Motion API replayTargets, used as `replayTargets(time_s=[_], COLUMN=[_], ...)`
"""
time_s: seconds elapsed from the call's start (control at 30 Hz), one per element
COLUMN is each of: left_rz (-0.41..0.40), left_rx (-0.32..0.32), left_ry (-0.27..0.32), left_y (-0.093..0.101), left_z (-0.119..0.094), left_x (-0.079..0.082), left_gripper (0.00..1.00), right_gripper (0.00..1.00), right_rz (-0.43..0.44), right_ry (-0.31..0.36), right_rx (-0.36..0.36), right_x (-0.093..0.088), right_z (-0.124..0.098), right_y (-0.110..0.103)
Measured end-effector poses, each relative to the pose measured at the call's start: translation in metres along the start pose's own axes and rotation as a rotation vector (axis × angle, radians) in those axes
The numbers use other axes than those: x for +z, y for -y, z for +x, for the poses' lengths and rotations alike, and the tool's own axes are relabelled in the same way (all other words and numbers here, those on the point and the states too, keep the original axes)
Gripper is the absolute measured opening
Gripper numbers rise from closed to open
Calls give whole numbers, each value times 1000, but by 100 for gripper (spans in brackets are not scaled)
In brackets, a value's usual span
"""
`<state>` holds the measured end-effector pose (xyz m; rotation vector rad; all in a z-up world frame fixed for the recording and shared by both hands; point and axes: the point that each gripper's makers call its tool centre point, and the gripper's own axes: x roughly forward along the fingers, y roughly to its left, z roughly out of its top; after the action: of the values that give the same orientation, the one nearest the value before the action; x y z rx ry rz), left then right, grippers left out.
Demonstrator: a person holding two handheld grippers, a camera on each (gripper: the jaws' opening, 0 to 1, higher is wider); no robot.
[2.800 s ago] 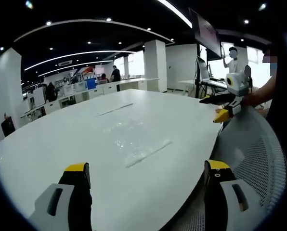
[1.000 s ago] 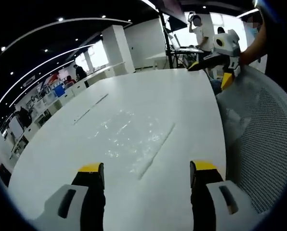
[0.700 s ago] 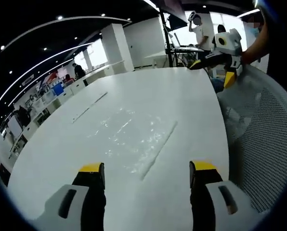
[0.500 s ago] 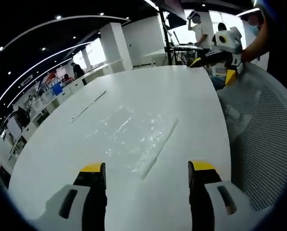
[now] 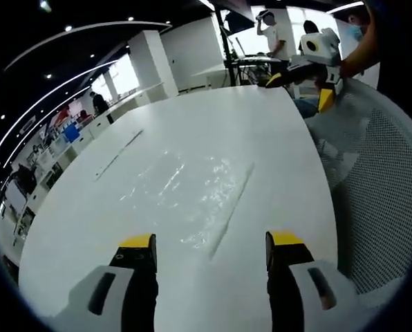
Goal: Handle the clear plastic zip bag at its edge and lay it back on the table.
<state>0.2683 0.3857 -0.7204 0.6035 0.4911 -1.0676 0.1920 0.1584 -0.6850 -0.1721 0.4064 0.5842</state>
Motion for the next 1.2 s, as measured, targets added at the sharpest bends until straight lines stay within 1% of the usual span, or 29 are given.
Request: replayTargets(time_s=[0.23,0.37,0.53,0.63,0.8,0.9,1.07,1.2], left_rz=[53,104,149,198,225,226,250,276], left_rx=[-28,-53,-79,-94,-112,-129,-141,-169], left_ry=[-22,-45,-71,-96,-110,-122,-138,-155], left_y=[-1,-1,0,0,-2,-2,-2,0], left_z=[6,11,18,22,26,29,34,38], left_x=[-1,-4,-8,-12,-17,-20,-20,-21], left_gripper=[57,55,52,51,48,42,39,35], right_gripper=[93,92,91,91,90,89,87,86], right_rz=[0,0,-2,-3,-3,-4,-4,-6], right_ry=[-2,-5,-11,-14,-20,-23,-24,-25], right_rx=[-5,-7,-6,-8,-8,-8,-10,-12], right_x=[-1,-3,-5,-4,-5,-5,-4,-4], right_z=[0,1,1,1,1,1,1,1], right_y=[2,4,5,5,5,5,5,5])
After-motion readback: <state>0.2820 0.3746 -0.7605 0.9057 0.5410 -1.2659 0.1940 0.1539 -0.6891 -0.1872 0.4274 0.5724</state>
